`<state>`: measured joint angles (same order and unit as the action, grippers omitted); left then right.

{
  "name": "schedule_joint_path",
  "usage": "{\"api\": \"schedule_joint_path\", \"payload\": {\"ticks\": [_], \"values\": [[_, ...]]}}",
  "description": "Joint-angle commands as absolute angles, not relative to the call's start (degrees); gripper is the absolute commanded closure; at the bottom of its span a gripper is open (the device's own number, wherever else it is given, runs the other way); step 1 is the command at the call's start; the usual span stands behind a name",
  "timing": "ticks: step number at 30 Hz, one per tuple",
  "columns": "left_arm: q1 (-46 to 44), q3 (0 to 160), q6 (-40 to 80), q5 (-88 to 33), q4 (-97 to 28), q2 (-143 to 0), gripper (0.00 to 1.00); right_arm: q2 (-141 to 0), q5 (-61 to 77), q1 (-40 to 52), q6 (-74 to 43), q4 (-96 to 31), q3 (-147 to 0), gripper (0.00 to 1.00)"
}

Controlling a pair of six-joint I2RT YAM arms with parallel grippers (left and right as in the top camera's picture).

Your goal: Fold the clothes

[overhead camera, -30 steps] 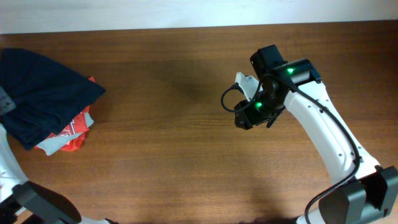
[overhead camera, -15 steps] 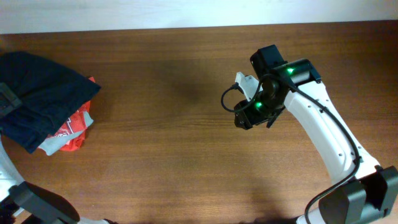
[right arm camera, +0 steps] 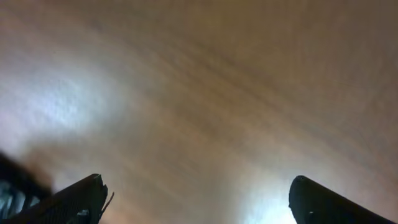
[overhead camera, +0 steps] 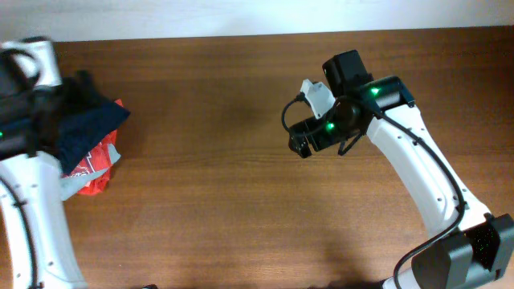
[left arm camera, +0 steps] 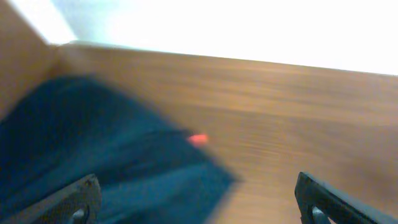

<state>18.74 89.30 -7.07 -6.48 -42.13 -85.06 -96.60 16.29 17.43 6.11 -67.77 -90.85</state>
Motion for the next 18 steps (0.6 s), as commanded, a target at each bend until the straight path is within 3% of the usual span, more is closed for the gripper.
{"api": "schedule_joint_path", "payload": {"ticks": [1,11,18], "values": [[7.3,90.1,-11.4,-6.6,-44.4,-85.1,0.01,-95.9,15.8,17.2,5.5,-63.9,-91.1,0.01],[-11.7,90.1,-11.5,-6.0,-51.2,-88.9,0.01,-95.8,13.0,13.6,5.6,-50.0,-91.1,0.01],[-12.4,90.1,-11.5,-5.8,-57.1,-88.7,0.01,-93.0,13.2,9.3,4.0,-56.1,-91.1,0.02]]}}
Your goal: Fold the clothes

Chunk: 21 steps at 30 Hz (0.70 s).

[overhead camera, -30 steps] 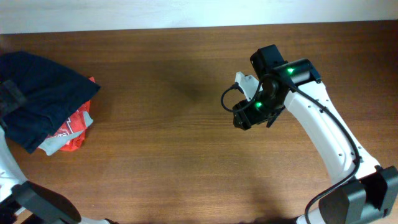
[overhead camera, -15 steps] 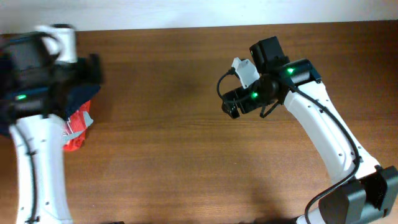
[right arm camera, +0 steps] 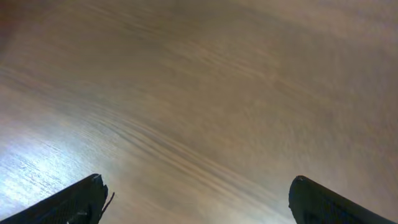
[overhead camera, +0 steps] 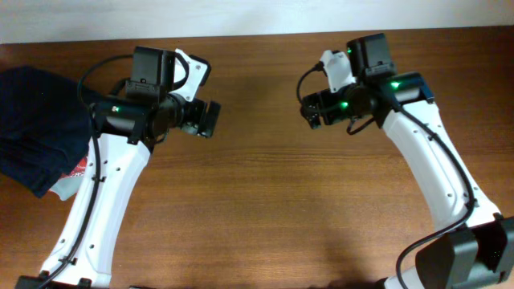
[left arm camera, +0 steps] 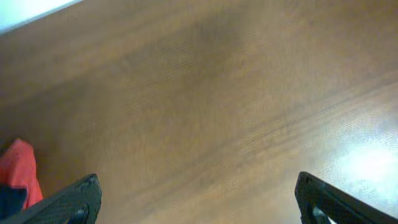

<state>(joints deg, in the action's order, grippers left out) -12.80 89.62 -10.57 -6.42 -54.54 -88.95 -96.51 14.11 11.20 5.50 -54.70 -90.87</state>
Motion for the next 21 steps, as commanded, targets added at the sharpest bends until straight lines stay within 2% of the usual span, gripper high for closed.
{"api": "schedule_joint_path", "payload": {"ticks": [1,5,9,14,17,21], "values": [[-12.4,90.1,-11.5,-5.8,-58.2,-88.6,0.01,-91.9,13.1,9.0,4.0,-56.7,-91.0,0.01],[-12.6,88.5,-11.2,-5.7,-61.3,-86.7,0.01,-85.1,9.8,9.0,4.0,-57.9,-89.2,0.01],[-12.7,80.9,-9.7,-4.3,-56.9,-79.3,0.01,-77.6,9.8,8.9,3.3,-56.6,-83.2,0.02],[-12.7,67.1,-9.5,-4.0,-48.6,-65.4,0.01,-63.9,9.8,9.0,1.0,-48.8,-69.3,0.02],[-12.7,52.6,-9.5,-4.1,-41.9,-49.2,0.01,-46.5,9.6,9.0,-0.1,-40.2,-53.3,0.01],[-12.7,46.7,-9.5,-4.1,-38.1,-42.5,0.01,-37.3,9.6,9.0,-0.1,-40.1,-45.2,0.02]]}}
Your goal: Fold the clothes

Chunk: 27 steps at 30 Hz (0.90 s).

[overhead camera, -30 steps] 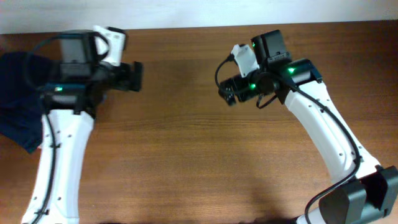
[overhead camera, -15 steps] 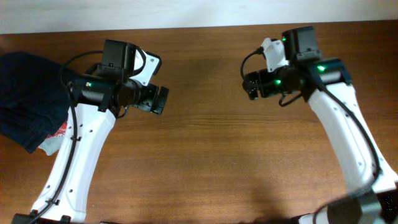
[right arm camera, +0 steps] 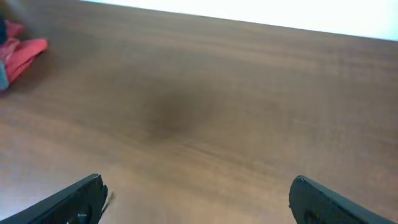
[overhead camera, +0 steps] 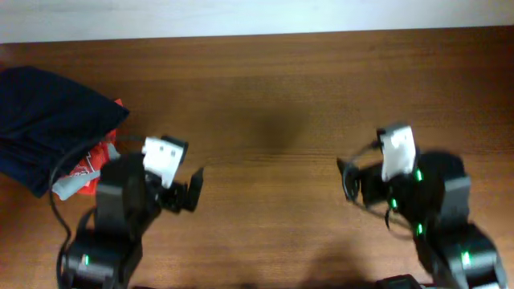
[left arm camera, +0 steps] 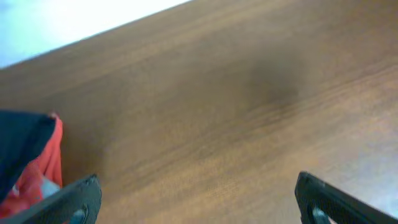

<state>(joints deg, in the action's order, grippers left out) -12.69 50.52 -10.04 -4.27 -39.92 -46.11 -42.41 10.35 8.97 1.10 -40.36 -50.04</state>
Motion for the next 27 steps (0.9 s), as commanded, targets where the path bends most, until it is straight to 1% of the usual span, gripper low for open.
{"api": "schedule_joint_path", "payload": {"ticks": [1,5,10,22,27], "values": [[-12.7,45.9,-9.5,-4.1,-38.6,-41.3,0.01,-36.0,9.6,9.0,-0.1,-40.7,-43.9,0.01],[-12.7,45.2,-9.5,-4.1,-43.5,-39.6,0.01,-33.4,9.6,9.0,-0.1,-44.0,-40.4,0.01],[-12.7,45.2,-9.5,-4.1,-48.3,-40.0,0.01,-34.7,9.6,9.0,-0.1,-50.2,-39.5,0.01],[-12.7,45.2,-9.5,-4.1,-48.9,-40.0,0.01,-37.5,9.6,9.0,-0.1,-50.8,-39.5,0.01],[-12.7,45.2,-9.5,-4.1,-49.0,-40.0,0.01,-35.0,9.6,8.9,-0.1,-50.8,-39.4,0.02]]}}
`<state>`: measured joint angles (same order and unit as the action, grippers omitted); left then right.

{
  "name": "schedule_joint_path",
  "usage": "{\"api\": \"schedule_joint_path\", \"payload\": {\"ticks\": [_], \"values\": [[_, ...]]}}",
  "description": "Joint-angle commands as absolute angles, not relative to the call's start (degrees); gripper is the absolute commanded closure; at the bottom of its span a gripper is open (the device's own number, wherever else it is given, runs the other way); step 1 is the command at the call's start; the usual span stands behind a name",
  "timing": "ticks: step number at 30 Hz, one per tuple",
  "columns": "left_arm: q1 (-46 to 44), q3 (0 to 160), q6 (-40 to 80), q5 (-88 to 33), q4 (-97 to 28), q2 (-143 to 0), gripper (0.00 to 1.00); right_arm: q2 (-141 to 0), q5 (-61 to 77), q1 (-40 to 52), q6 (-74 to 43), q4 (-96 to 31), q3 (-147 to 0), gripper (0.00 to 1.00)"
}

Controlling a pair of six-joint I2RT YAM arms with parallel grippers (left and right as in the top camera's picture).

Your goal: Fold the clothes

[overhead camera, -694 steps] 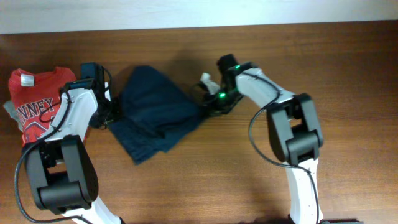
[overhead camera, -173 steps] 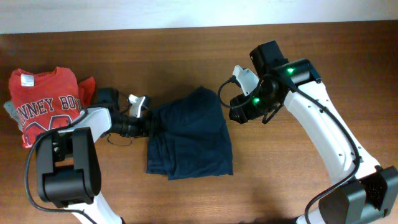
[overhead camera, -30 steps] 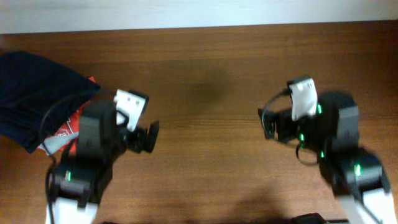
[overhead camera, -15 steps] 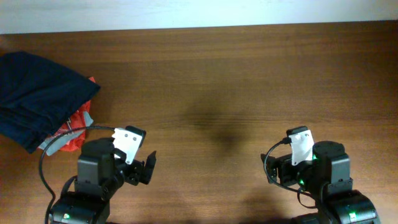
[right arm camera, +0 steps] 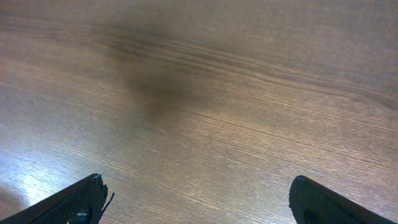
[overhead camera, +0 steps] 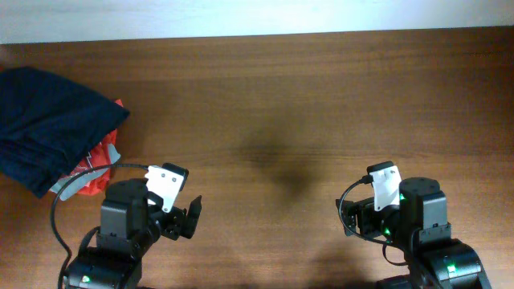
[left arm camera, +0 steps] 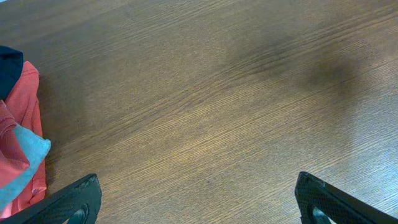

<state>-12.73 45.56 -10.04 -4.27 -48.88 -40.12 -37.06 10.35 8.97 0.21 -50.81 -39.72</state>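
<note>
A folded dark navy garment lies at the table's far left on top of a red and light-blue piece of clothing, whose edge also shows in the left wrist view. My left gripper sits near the front edge, left of centre, open over bare wood, its fingertips wide apart. My right gripper sits at the front right, open too, nothing between its fingers.
The brown wooden table runs wall to wall in view, with a white wall strip along its far edge. Both arm bases crowd the front edge. A faint shadow patch lies near the table's middle.
Both arms have drawn a little further back toward the front edge and now look more steeply down at the wood. The clothes pile has not moved. Both grippers stay open.
My left gripper was open at the clothes pile at the far left, the right one over mid-table. Then the left was away from the pile, the navy garment lying folded on the red one. Later both arms were at the front edge, where they remain.
</note>
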Motion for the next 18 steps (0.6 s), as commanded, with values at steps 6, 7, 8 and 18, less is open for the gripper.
{"api": "schedule_joint_path", "payload": {"ticks": [6,7,8,18], "values": [[-12.7,45.2,-9.5,-4.1,-49.0,-40.0,0.01,-23.0,9.8,3.6,-0.1,-52.3,-38.9,0.01],[-12.7,45.2,-9.5,-4.1,-49.0,-40.0,0.01,-20.9,9.9,2.2,-0.1,-52.3,-38.5,0.02],[-12.7,45.2,-9.5,-4.1,-49.0,-40.0,0.01,-18.4,9.9,0.9,-0.1,-52.2,-37.8,0.02],[-12.7,45.2,-9.5,-4.1,-49.0,-40.0,0.01,-0.6,9.8,-2.0,9.9,-33.1,-23.7,0.01]]}}
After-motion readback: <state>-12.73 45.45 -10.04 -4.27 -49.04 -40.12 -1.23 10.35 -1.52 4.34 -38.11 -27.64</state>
